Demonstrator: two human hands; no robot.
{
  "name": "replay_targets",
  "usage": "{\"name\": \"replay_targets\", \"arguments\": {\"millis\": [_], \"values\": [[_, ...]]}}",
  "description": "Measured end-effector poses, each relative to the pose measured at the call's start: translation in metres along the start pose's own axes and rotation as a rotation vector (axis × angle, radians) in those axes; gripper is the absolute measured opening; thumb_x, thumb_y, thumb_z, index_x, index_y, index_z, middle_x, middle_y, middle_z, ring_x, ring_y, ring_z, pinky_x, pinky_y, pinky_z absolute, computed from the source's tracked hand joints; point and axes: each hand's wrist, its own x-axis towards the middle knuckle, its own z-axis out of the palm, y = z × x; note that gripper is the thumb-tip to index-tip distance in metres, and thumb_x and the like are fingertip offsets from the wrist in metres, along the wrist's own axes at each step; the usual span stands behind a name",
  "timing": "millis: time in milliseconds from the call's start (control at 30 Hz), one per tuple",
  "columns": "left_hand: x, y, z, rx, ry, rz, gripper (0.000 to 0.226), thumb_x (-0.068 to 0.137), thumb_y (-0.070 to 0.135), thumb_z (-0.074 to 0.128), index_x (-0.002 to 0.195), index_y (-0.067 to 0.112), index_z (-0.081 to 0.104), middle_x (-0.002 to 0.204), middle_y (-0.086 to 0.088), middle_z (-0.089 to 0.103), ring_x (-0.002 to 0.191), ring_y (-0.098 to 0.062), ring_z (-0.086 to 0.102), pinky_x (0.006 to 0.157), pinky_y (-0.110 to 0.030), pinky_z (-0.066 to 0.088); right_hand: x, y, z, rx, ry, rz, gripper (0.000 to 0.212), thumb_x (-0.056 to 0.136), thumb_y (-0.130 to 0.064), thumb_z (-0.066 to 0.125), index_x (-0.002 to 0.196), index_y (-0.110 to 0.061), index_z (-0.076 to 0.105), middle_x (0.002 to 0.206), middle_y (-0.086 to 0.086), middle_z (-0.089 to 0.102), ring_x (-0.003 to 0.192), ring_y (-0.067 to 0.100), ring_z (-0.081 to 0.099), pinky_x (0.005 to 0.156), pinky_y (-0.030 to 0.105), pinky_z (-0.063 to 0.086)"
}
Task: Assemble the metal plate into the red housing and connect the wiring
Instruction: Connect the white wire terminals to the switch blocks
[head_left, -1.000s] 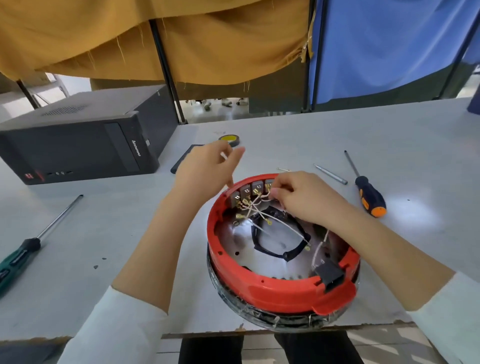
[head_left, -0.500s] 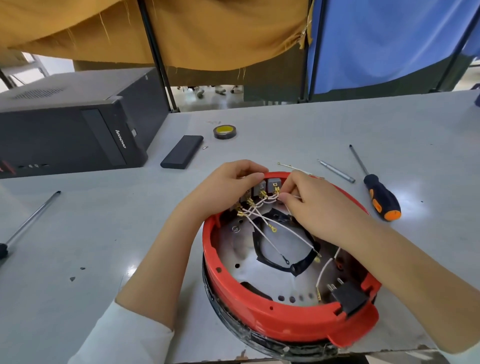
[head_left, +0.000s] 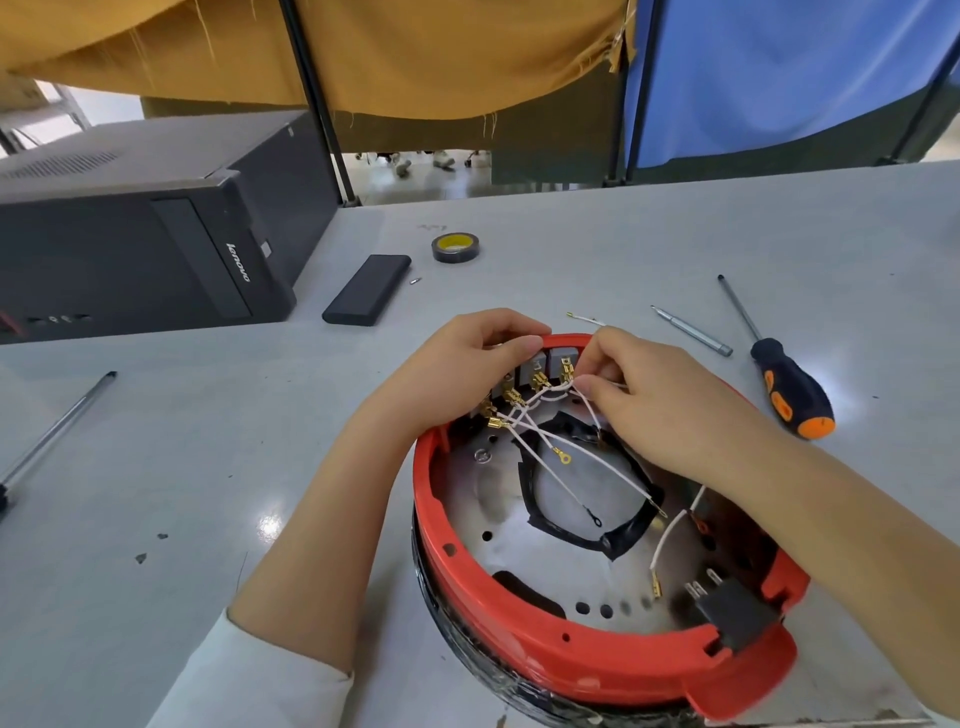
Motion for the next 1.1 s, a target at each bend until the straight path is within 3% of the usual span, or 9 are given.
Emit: {"name": "replay_targets", "arguments": {"millis": [167,300,433,500,567,733,900,1033,1100], "values": [[0.0,0.002,0.0,-0.015,0.003,-0.003,0.015,0.1,0.031,0.054,0.108,0.035,0.066,0.108,-0.001,0.072,0.103,-0.031,0.064,0.07,-0.019,0.048,0.0,-0.001,0.001,0.005,0.003,0.013,0.006,0.096,-0.029,0.048,0.091,-0.028,0.051,0.075,-0.005,0.062,0.069,0.007,0.054,0.054,0.024,0.033],[0.0,0.001,0.0,-0.016,0.008,-0.003,0.017,0.1,0.03,0.054,0.11,0.033,0.067,0.108,0.001,0.072,0.104,-0.031,0.063,0.067,-0.02,0.05,0.001,0.0,0.001,0.012,-0.003,0.011,0.007,0.096,-0.028,0.049,0.09,-0.028,0.051,0.075,-0.005,0.062,0.07,0.008,0.055,0.054,0.024,0.034],[-0.001,0.0,0.001,-0.068,0.066,0.031,0.018,0.099,0.027,0.056,0.111,0.031,0.068,0.106,-0.001,0.073,0.1,-0.026,0.066,0.085,-0.031,0.053,0.001,0.001,0.003,0.101,0.064,-0.028,0.011,0.094,-0.028,0.051,0.084,-0.031,0.051,0.071,-0.008,0.06,0.064,0.004,0.054,0.056,0.022,0.039],[-0.003,0.001,-0.001,-0.168,0.111,0.083,0.02,0.099,0.02,0.056,0.111,0.029,0.069,0.109,0.002,0.072,0.099,-0.012,0.067,0.087,-0.029,0.054,0.003,0.0,0.001,0.248,0.124,-0.055,0.013,0.094,-0.027,0.051,0.082,-0.033,0.051,0.069,-0.013,0.06,0.059,-0.001,0.052,0.055,0.014,0.04],[-0.006,0.003,-0.003,-0.259,0.046,0.148,0.024,0.099,0.011,0.055,0.114,0.023,0.069,0.111,0.003,0.073,0.101,-0.016,0.068,0.09,-0.031,0.053,0.003,-0.003,-0.001,0.435,0.116,-0.074,0.017,0.096,-0.021,0.049,0.083,-0.032,0.051,0.065,-0.014,0.06,0.053,0.0,0.05,0.056,0.013,0.042],[-0.011,0.008,-0.009,-0.367,-0.075,0.334,0.029,0.09,0.001,0.061,0.115,0.014,0.066,0.11,0.013,0.073,0.107,-0.004,0.067,0.091,-0.017,0.049,-0.002,-0.013,-0.01,0.758,-0.107,-0.078,0.015,0.099,-0.007,0.043,0.087,-0.013,0.051,0.061,-0.003,0.063,0.058,0.012,0.059,0.065,0.025,0.052],[-0.012,0.006,-0.011,-0.53,-0.002,0.306,0.009,0.081,0.015,0.063,0.082,0.01,0.071,0.088,0.006,0.075,0.086,-0.011,0.07,0.083,-0.022,0.054,-0.006,-0.025,-0.018,1.077,-0.326,0.037,0.008,0.095,-0.009,0.047,0.091,-0.005,0.053,0.067,0.008,0.064,0.065,0.022,0.064,0.07,0.031,0.058],[-0.014,0.004,-0.015,-0.543,-0.026,0.283,0.015,0.084,0.018,0.062,0.096,0.01,0.067,0.081,0.009,0.073,0.079,-0.007,0.069,0.077,-0.019,0.054,-0.006,-0.031,-0.02,1.199,-0.4,0.082,0.008,0.093,-0.012,0.051,0.091,-0.006,0.055,0.071,0.011,0.064,0.066,0.026,0.066,0.067,0.033,0.057],[-0.016,0.006,-0.015,-0.574,-0.037,0.292,0.01,0.09,0.017,0.063,0.092,0.016,0.072,0.08,0.01,0.074,0.077,-0.004,0.069,0.076,-0.016,0.053,-0.005,-0.036,-0.016,1.261,-0.457,0.105,0.009,0.09,-0.015,0.053,0.091,-0.006,0.055,0.072,0.013,0.066,0.069,0.029,0.069,0.068,0.036,0.058]]}}
